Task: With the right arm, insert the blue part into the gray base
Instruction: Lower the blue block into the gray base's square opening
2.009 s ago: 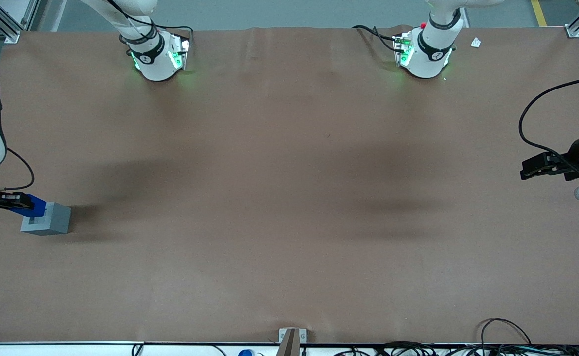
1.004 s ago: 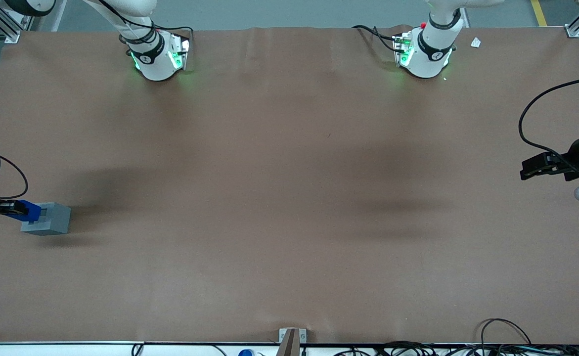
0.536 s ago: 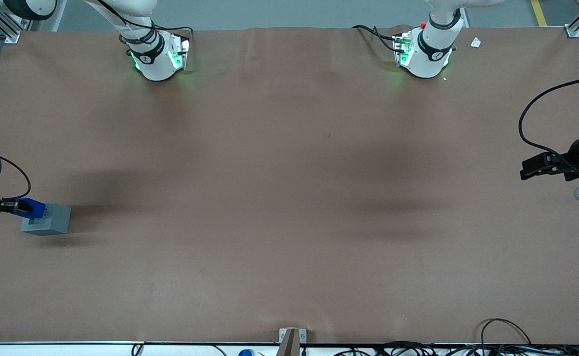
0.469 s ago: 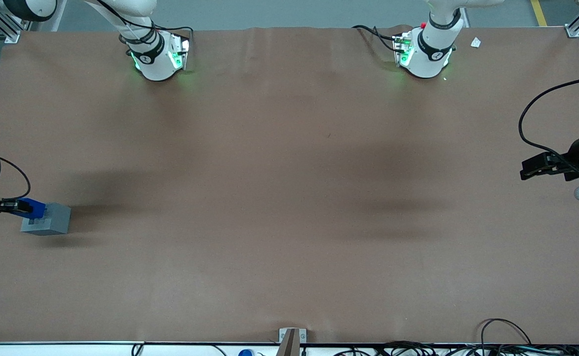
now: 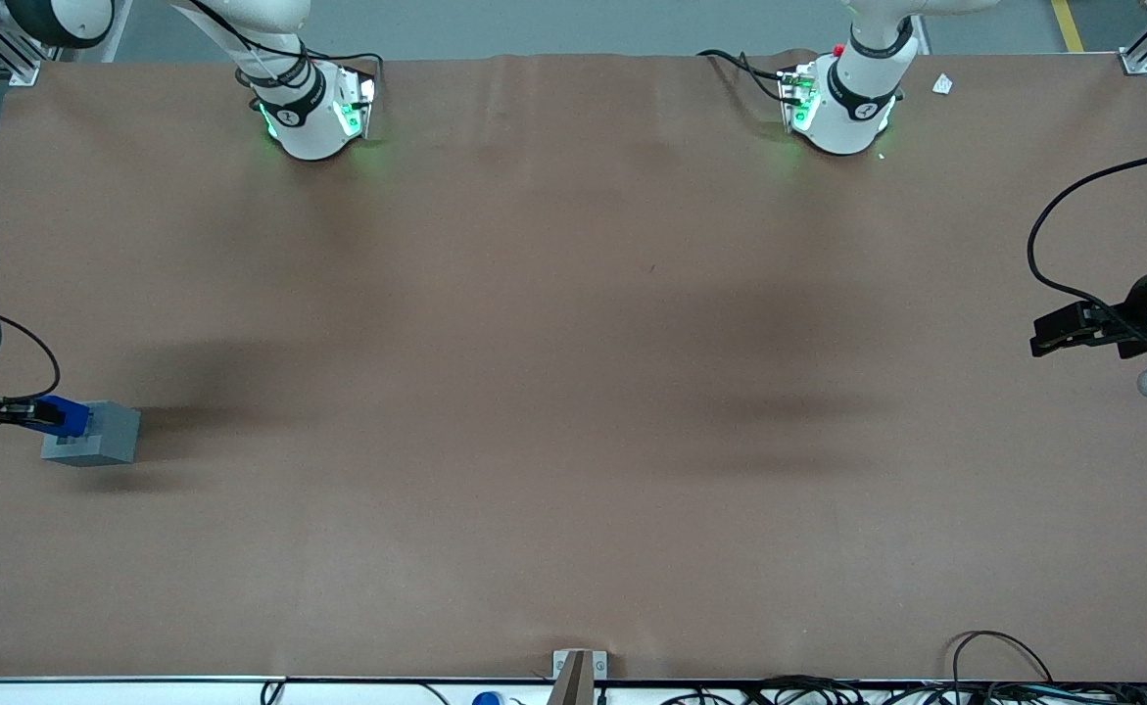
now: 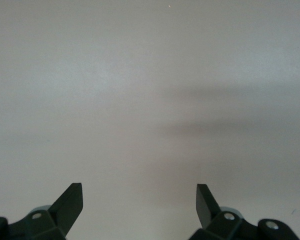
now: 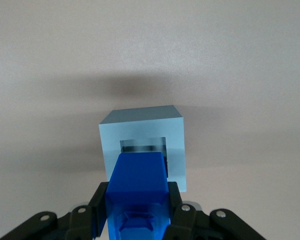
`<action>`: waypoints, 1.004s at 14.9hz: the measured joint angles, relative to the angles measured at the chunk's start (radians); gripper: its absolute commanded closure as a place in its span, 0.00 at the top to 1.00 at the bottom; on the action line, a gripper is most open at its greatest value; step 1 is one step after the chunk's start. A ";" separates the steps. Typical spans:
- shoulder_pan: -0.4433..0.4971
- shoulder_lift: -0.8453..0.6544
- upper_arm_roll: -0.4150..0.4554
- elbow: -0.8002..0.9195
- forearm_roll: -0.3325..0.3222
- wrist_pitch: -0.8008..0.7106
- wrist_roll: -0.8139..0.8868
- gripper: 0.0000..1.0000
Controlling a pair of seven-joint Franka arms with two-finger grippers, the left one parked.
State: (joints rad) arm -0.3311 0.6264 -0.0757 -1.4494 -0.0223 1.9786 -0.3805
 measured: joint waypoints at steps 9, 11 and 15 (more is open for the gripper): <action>-0.001 0.012 0.000 0.011 0.000 0.002 0.001 0.27; -0.001 0.014 0.000 0.013 0.000 0.005 0.001 0.27; -0.001 0.016 0.000 0.013 0.000 0.008 0.001 0.27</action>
State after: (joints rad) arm -0.3325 0.6421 -0.0758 -1.4360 -0.0223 1.9863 -0.3797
